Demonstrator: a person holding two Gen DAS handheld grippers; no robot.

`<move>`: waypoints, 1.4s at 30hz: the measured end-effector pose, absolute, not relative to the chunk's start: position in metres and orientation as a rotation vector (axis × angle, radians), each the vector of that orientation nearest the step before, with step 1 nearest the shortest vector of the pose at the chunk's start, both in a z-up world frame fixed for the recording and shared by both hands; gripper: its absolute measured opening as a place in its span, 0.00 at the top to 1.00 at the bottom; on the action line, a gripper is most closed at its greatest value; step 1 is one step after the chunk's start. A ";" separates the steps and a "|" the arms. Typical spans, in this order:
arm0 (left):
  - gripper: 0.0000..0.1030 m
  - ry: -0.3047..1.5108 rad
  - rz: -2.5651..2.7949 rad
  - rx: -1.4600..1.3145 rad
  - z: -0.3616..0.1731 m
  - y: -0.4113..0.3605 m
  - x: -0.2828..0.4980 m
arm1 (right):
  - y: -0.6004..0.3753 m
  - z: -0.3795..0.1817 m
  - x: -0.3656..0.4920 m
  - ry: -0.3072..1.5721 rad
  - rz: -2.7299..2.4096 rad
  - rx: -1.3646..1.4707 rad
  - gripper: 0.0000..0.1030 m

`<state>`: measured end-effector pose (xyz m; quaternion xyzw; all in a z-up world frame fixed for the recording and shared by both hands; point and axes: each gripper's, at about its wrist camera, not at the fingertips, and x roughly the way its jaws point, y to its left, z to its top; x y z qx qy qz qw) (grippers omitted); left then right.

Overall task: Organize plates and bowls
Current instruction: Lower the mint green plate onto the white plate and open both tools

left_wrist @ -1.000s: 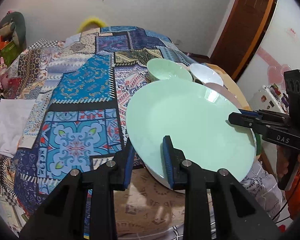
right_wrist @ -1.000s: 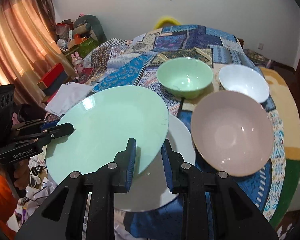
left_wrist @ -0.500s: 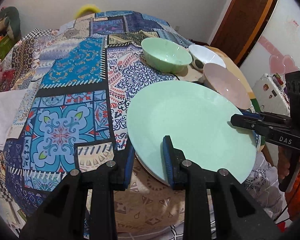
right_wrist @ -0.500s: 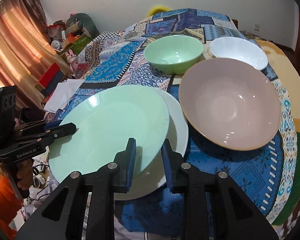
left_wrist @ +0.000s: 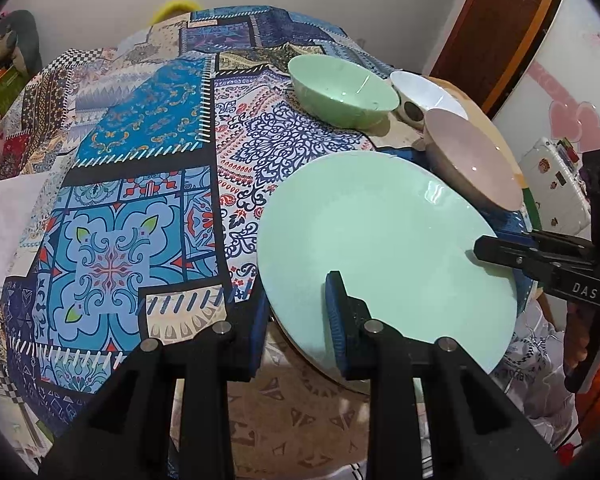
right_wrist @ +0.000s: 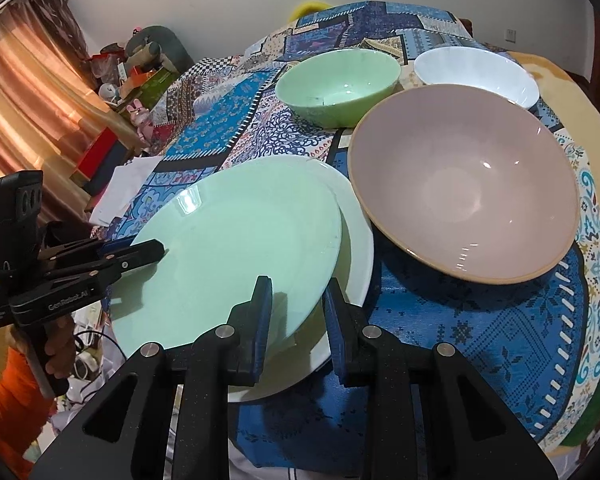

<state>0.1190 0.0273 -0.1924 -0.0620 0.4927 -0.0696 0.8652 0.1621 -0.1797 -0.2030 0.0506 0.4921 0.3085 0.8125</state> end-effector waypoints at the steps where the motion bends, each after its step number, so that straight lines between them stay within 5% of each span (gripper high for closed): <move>1: 0.73 1.030 -0.140 -0.123 -0.193 0.027 0.120 | -0.180 -0.204 0.162 1.052 0.659 0.106 0.76; 33: 0.73 1.041 -0.117 -0.092 -0.195 0.026 0.125 | -0.187 -0.195 0.153 1.001 0.605 0.088 0.76; 42: 0.62 0.967 -0.107 -0.105 -0.163 0.026 0.113 | -0.218 -0.168 0.145 0.889 0.530 0.110 0.75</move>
